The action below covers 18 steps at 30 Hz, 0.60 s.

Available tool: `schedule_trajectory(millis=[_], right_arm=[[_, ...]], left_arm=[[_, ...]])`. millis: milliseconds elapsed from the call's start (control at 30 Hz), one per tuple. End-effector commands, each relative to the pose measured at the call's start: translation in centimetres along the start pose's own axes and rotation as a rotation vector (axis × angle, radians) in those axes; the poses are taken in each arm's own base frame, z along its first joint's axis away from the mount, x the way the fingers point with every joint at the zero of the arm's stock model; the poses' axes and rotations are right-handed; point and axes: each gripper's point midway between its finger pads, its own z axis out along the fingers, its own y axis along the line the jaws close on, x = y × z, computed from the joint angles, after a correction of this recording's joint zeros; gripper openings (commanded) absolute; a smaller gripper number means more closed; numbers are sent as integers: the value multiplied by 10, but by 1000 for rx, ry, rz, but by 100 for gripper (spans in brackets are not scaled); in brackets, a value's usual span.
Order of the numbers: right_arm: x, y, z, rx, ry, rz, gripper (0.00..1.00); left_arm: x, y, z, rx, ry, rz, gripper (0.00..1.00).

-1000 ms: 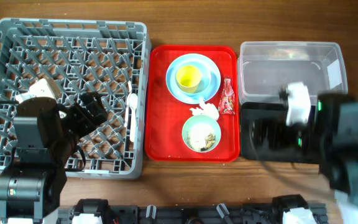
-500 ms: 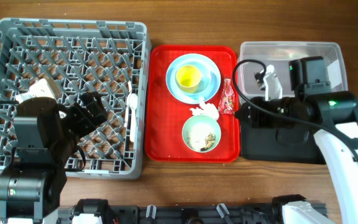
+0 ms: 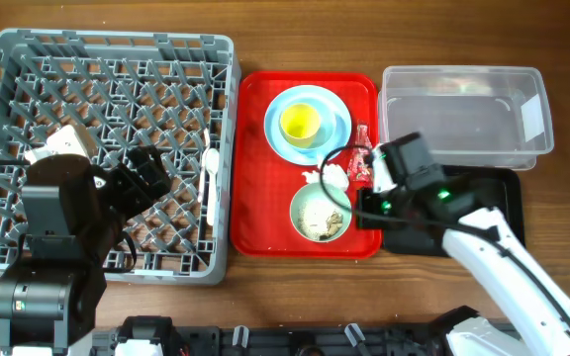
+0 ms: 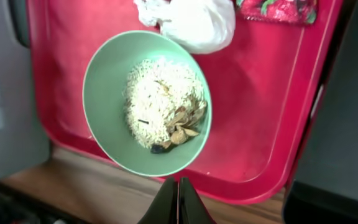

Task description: Sort waste into correct bins and load items into the dishwasher rack

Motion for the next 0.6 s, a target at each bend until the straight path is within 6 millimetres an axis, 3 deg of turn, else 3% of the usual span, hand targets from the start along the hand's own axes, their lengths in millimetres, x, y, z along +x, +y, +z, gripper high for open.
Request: schedule_trajectory(millis=[0, 167, 400, 467, 567], right_arm=[[-22, -18, -1, 241, -188, 50, 4], [-35, -23, -6, 350, -303, 46, 5], [-31, -23, 20, 364, -230, 30, 4], [-26, -7, 34, 277, -166, -21, 5], [-18, 41, 51, 30, -78, -149, 8]], left_arm=[[-5, -2, -4, 9, -16, -15, 100], [-5, -2, -4, 9, -16, -15, 100], [-5, -2, -4, 9, -16, -15, 100], [-5, -2, -4, 9, -16, -15, 100], [-5, -2, -4, 9, -16, -15, 100]])
